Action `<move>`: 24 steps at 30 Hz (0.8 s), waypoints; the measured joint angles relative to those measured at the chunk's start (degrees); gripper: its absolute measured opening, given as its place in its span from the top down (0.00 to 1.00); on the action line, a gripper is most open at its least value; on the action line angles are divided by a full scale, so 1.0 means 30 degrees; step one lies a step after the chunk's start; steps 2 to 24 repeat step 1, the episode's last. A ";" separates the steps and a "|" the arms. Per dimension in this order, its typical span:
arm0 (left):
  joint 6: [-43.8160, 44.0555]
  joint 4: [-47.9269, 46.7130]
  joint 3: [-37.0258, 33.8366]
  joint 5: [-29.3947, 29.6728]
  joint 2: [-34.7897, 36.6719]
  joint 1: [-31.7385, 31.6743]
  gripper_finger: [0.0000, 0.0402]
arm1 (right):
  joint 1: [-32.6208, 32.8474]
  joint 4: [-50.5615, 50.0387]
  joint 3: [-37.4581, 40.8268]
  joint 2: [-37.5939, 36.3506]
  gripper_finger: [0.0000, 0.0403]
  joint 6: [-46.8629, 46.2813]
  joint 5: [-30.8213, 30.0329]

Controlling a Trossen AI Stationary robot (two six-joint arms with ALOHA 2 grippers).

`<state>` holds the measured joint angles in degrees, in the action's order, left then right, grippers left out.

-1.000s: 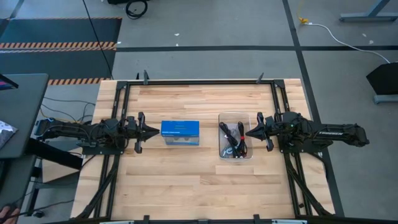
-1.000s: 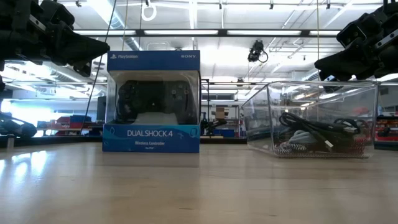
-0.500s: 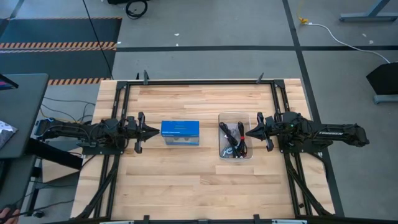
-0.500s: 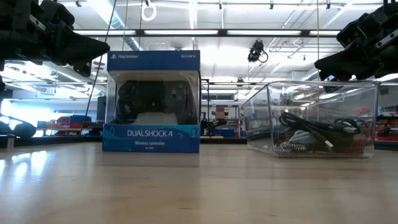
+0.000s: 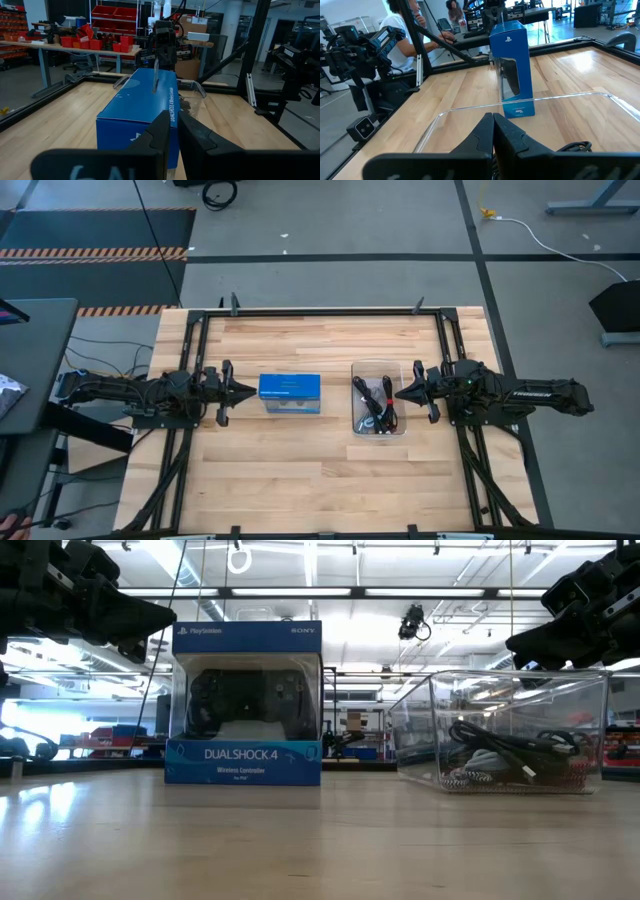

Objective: Pick and place USB-C Cables
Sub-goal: Return to Home Position

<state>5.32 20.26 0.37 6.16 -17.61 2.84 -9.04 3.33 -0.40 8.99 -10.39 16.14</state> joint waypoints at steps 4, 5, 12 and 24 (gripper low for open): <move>0.0000 -0.0002 -0.0002 0.0001 0.0000 0.0000 0.90 | 0.0007 0.0000 0.0000 0.0000 0.97 0.0000 -0.0001; 0.0000 -0.0002 -0.0002 0.0001 0.0000 0.0000 0.90 | 0.0007 0.0000 0.0000 0.0000 0.97 0.0000 -0.0001; 0.0000 -0.0002 -0.0002 0.0001 0.0000 0.0000 0.90 | 0.0007 0.0000 0.0000 0.0000 0.97 0.0000 -0.0001; 0.0000 -0.0002 -0.0002 0.0001 0.0000 0.0000 0.90 | 0.0007 0.0000 0.0000 0.0000 0.97 0.0000 -0.0001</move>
